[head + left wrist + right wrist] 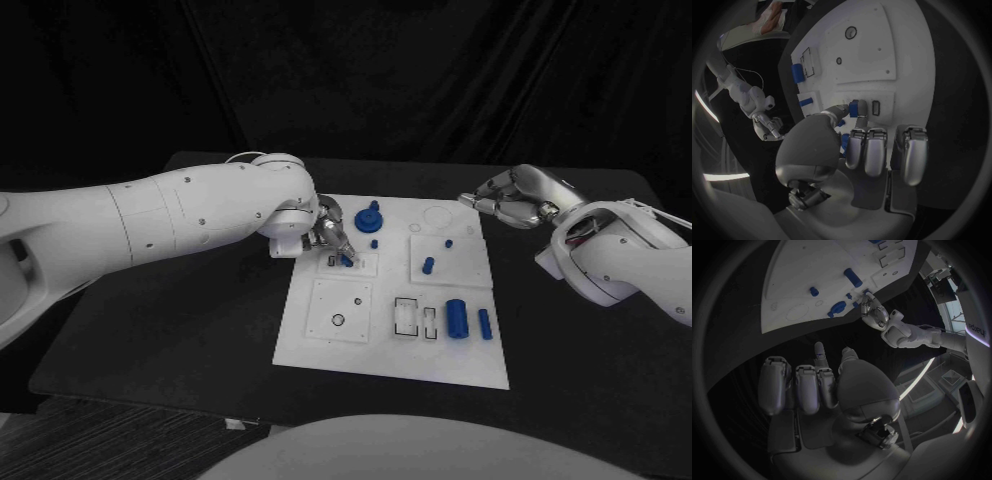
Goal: Assemble the parts on the task board
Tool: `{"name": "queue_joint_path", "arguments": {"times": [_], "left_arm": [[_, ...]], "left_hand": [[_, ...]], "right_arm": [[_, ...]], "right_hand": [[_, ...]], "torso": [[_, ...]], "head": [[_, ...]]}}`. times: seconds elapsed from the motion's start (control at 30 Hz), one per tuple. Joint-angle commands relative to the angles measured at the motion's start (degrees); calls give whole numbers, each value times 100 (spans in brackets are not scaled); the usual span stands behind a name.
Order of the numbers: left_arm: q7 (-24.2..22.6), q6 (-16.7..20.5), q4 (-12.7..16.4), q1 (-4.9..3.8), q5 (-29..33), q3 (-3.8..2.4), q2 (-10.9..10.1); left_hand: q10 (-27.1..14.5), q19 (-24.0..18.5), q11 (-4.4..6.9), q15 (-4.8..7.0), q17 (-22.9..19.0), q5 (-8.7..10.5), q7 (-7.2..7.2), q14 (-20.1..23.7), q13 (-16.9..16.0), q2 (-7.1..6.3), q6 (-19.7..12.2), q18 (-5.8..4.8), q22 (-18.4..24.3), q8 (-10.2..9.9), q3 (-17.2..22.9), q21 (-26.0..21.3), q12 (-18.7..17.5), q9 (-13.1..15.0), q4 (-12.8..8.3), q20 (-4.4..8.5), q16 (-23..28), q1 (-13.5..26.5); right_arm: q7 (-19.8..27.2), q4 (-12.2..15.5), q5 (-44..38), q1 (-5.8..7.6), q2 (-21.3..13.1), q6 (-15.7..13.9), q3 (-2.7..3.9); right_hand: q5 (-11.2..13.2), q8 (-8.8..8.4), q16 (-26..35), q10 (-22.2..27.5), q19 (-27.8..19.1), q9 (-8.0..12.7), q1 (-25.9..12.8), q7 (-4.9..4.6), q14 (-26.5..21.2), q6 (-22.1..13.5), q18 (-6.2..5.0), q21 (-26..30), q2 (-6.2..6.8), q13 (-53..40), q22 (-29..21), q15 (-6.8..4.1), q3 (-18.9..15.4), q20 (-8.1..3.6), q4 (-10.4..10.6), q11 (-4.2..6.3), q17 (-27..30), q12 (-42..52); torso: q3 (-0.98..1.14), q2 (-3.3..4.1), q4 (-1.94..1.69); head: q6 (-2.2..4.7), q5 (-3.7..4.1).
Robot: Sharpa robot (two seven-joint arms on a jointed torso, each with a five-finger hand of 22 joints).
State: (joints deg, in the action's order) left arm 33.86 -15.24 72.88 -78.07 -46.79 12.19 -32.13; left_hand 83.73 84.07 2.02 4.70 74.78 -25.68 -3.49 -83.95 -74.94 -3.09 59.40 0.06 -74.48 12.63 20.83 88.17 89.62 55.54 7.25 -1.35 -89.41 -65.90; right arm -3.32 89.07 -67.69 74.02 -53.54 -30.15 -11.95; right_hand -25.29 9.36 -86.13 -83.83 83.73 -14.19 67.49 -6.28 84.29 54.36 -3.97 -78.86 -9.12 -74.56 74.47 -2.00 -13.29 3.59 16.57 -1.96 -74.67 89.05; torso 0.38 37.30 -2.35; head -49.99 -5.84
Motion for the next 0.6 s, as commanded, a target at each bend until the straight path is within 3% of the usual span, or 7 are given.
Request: {"name": "queue_joint_path", "arguments": {"times": [0.03,0.6], "left_arm": [[-58,-2,-13,11,27,-4,16],[-45,-48,-31,22,11,-3,4]], "left_hand": [[627,416,22,40,1522,-202,164,-605,-1506,103,155,69,-1400,34,747,-68,38,16,-197,-7,-59,-28],[627,416,21,38,1522,-205,162,-605,-1506,109,151,69,-1400,27,760,-69,38,14,-212,-7,-59,-28]], "right_arm": [[-94,1,-11,-16,-5,22,4],[-94,1,-11,-41,-11,21,4]], "right_hand": [[-105,-52,-4,-617,170,70,150,-20,426,-10,99,76,7,-1544,1155,-11,-110,40,-27,-3,-843,95],[-105,-52,-4,-617,170,70,150,-20,426,-10,99,76,7,-1544,1155,-11,-110,40,-27,-3,-843,95]], "torso": [[2,1,0],[1,0,0]], "head": [[-1,5],[-1,-4]]}}
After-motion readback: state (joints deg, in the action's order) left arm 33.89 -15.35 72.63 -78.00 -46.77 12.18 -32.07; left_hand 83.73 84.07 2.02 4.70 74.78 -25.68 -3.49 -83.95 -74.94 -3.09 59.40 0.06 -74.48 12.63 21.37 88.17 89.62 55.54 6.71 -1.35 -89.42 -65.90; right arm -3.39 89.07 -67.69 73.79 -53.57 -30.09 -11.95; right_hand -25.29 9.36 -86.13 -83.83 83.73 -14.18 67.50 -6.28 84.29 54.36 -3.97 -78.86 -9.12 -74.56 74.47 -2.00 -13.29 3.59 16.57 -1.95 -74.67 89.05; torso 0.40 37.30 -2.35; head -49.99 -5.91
